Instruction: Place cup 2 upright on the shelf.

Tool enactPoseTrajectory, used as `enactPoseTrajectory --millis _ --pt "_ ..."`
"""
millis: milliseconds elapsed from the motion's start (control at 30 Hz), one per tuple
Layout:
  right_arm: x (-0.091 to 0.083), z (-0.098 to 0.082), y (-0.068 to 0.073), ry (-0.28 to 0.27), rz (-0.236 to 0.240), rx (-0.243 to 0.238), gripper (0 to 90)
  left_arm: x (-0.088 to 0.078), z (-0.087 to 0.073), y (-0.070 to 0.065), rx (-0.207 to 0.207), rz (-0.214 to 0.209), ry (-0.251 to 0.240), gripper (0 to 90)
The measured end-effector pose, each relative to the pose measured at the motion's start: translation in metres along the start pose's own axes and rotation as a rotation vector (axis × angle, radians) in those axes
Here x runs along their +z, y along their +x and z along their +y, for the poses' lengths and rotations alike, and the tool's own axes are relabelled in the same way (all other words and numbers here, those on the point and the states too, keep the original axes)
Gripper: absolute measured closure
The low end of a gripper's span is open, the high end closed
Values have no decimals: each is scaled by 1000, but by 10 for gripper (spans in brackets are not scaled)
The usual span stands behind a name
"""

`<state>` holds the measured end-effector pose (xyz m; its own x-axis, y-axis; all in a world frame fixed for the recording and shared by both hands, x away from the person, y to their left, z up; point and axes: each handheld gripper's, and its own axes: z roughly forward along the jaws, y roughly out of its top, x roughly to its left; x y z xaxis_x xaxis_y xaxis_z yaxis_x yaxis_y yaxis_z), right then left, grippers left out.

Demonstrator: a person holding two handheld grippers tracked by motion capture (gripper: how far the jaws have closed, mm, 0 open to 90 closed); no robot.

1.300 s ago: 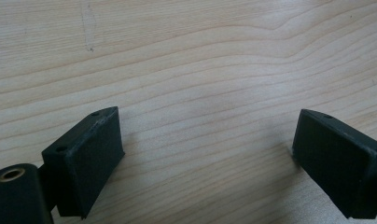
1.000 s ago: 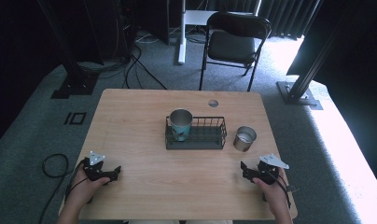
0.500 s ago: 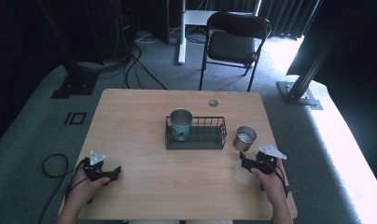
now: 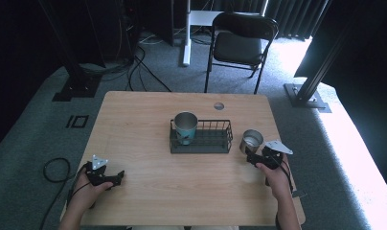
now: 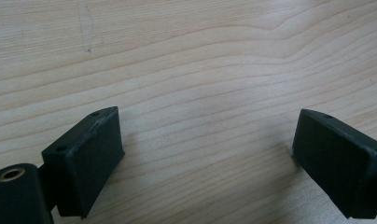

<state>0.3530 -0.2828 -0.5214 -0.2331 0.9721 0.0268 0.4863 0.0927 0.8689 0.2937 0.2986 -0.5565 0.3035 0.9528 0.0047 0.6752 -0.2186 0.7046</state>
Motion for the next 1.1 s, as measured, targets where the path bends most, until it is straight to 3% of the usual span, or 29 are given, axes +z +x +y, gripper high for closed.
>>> enactPoseTrajectory --millis 367,667,1100 --pt "15 11 1 -12 5 -5 110 0 0 0 0 0 -1 93" --pt "28 16 1 -14 15 18 110 0 0 0 0 0 -1 93" --pt "33 16 2 -17 3 -8 128 0 0 0 1 -1 -1 93"
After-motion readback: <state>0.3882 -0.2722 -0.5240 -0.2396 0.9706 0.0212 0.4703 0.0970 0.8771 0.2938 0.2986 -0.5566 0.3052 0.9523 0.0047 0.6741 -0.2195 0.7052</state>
